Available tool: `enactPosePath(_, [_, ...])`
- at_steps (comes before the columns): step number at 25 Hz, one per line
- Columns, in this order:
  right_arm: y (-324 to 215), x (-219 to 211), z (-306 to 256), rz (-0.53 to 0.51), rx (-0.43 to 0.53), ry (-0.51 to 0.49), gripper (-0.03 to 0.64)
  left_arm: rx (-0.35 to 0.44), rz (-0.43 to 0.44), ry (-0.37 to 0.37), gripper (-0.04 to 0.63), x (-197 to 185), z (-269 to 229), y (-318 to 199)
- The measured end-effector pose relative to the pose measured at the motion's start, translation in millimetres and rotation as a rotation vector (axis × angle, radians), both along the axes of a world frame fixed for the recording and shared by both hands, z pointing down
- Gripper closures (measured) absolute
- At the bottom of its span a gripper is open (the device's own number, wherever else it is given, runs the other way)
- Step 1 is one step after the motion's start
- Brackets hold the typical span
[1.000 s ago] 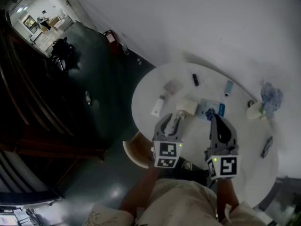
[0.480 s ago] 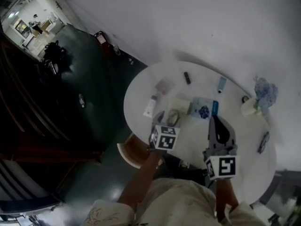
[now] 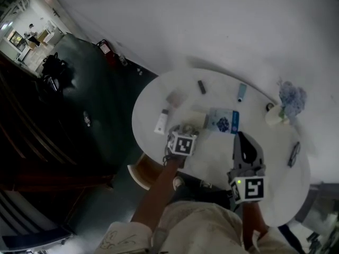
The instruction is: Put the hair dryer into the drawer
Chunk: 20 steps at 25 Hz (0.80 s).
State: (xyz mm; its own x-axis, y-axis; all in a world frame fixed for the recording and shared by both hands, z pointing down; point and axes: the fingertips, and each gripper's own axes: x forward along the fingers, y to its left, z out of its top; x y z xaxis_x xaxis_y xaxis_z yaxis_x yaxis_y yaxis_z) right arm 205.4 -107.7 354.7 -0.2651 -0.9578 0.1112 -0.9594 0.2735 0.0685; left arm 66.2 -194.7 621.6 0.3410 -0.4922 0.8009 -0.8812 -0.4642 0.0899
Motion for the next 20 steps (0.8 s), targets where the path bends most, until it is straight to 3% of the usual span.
enactPosePath(5, [1.1,4.2,4.8,0.010,-0.004,-0.001,0.612,-0.111,0.056,-0.033,0.238,9.7,17.7,2.2])
enactPosePath(11, [-0.4,-0.8,6.1,0.002,-0.011,-0.005,0.612,-0.100,0.035,-0.074,0.247,8.9,18.4,-2.4])
enactPosePath(14, [-1.0,-4.3,5.3,-0.005,-0.007,-0.008,0.612,-0.089,0.019,-0.080,0.310,5.9,16.5,-2.7])
enactPosePath(20, [0.9,-3.6,5.9,-0.009,-0.008,0.011,0.612,-0.093,0.023,-0.081,0.350,7.3,16.3,-1.1])
